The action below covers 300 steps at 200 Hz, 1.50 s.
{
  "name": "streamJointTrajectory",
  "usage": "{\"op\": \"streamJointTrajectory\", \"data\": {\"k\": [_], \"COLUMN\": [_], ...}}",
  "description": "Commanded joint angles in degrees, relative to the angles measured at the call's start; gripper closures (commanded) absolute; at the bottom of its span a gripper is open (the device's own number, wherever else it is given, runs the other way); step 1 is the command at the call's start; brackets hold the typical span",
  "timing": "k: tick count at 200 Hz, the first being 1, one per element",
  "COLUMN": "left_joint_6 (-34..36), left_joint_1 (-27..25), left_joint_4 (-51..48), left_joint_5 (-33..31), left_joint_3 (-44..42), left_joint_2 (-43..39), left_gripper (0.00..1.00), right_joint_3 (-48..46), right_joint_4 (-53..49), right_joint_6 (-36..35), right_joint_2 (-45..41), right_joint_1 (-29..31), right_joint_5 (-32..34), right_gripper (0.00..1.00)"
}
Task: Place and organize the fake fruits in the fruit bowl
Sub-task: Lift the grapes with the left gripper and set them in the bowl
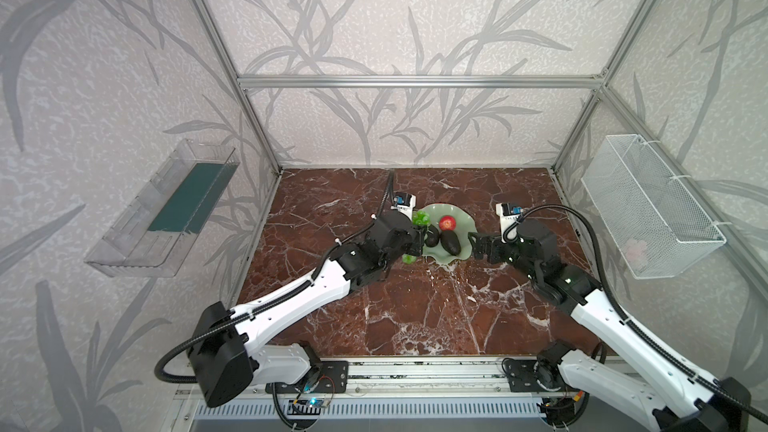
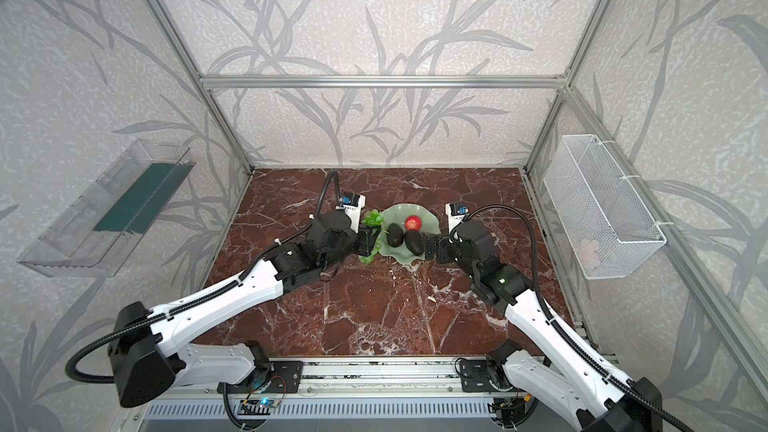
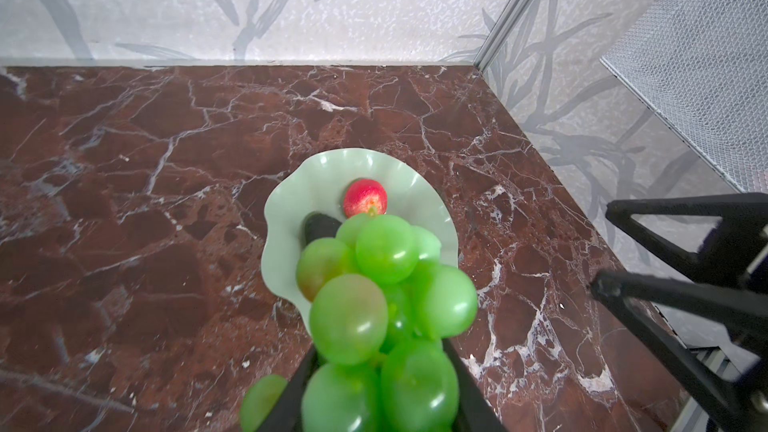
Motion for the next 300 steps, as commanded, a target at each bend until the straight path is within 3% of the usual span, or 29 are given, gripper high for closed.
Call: {"op": "streamJointTrajectory", "data": {"k": [1,72,127,145,155,187,227,234,268,300], "left_joint_6": [3.98,4.69,1.24,0.51,0.07,-0.32,-0.15,0.04,1.75,4.67], "left_joint_1": [0.99,4.84,6.79,6.84,6.88,6.96,7.29,7.37,7.63,7.70], "left_joint_4": [0.38,-0.32,1.07,0.92,0.84,1.46,4.50,5.37,9.60,17.48], "left_joint_5": [3.02,8.76,11.05,11.79,11.97,12.01,11.06,10.14,5.57,-1.40], "left_joint_3": [5.14,20.59,26.22,27.75,28.03,27.67,24.49,23.42,17.11,5.72], "left_joint_2": [5.66,27.16,38.44,40.68,41.34,40.86,36.61,35.20,26.20,13.17], "left_gripper": [0.63,0.64,0.64,0.59,0.50,0.18,0.08,0.01,0.01,0.01], "right_joint_3": [-0.53,-2.37,-2.89,-2.89,-2.84,-2.83,-2.90,-2.84,-3.02,-4.39], "right_joint_4": [-3.16,-6.22,-6.22,-6.03,-6.00,-5.32,-4.29,-4.01,-3.10,-0.29], "right_joint_6": [1.12,2.03,2.21,2.08,2.06,1.79,1.17,1.12,0.21,0.17], "right_joint_2": [-2.85,-7.59,-8.22,-8.06,-7.95,-7.48,-6.13,-5.95,-4.32,-3.07], "right_joint_1": [-0.45,-0.98,-1.33,-1.50,-1.60,-1.97,-2.25,-2.29,-2.38,-2.51], "right_joint_5": [1.06,1.26,0.64,0.57,0.62,0.30,0.21,0.13,0.42,0.38], "right_gripper": [0.01,0.00,0.01,0.01,0.01,0.01,0.01,0.01,0.01,0.01]}}
